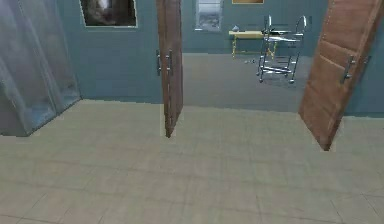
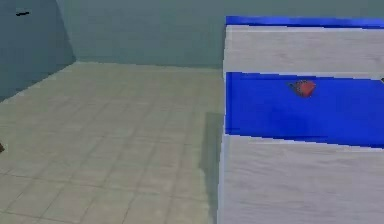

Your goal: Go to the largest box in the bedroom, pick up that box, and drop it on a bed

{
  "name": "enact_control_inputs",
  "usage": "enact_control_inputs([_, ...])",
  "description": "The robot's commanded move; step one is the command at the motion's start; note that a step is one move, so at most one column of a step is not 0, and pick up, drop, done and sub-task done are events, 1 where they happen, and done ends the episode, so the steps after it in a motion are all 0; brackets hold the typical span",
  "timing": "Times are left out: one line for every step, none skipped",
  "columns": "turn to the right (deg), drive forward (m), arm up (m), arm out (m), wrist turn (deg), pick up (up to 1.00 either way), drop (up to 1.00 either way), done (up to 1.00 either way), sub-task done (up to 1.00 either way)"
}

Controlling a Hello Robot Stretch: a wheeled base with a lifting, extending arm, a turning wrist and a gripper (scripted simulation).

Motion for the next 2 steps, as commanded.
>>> enact_control_inputs([21.0, 0.00, 0.00, 0.00, 0.0, 0.00, 0.00, 0.00, 0.00])
enact_control_inputs([0.0, 1.00, 0.00, 0.00, 0.0, 0.00, 0.00, 0.00, 0.00])
